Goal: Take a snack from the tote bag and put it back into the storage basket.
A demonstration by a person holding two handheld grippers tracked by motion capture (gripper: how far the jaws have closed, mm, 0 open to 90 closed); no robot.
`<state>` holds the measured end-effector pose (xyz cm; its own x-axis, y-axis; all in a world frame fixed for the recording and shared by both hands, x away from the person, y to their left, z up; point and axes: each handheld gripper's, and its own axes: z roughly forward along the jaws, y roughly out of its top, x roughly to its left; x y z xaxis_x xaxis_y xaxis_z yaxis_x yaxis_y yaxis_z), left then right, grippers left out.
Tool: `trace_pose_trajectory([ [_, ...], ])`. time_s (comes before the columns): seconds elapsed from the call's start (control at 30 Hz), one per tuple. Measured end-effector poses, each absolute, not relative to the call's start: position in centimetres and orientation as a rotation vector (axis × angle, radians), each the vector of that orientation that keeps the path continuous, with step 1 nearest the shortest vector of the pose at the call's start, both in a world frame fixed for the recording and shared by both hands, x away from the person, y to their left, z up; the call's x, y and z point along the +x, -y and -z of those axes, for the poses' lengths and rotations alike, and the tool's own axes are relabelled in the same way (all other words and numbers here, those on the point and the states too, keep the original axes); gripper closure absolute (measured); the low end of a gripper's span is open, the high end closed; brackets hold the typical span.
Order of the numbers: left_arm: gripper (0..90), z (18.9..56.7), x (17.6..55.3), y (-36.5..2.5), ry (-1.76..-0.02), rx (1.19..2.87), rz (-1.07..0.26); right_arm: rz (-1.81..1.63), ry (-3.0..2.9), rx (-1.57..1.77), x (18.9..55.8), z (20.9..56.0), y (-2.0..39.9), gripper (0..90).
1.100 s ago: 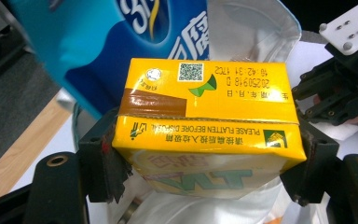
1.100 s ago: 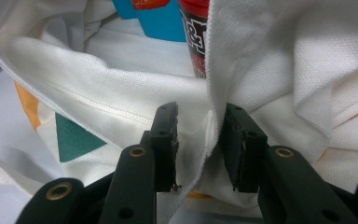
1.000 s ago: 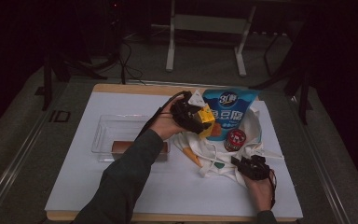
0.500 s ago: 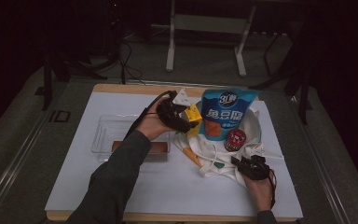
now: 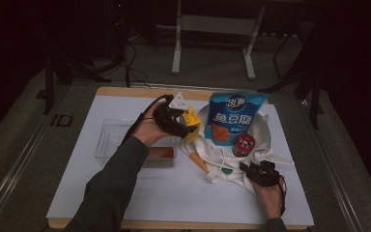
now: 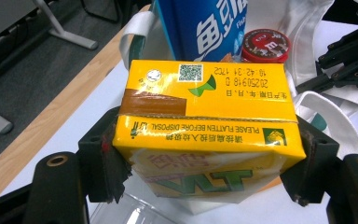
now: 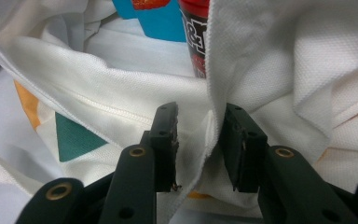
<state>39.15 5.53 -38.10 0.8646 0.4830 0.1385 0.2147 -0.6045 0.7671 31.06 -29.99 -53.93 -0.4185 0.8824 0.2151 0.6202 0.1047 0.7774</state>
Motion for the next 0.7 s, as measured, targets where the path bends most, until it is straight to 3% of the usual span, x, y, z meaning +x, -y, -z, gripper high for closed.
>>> trace_pose_trajectory([
  [0.7, 27.7, 38.8, 39.2, -7.5, -0.567, 2.248, -0.475, -1.218, -2.083, 1.480, 31.1, 53.9, 30.0, 66.8],
])
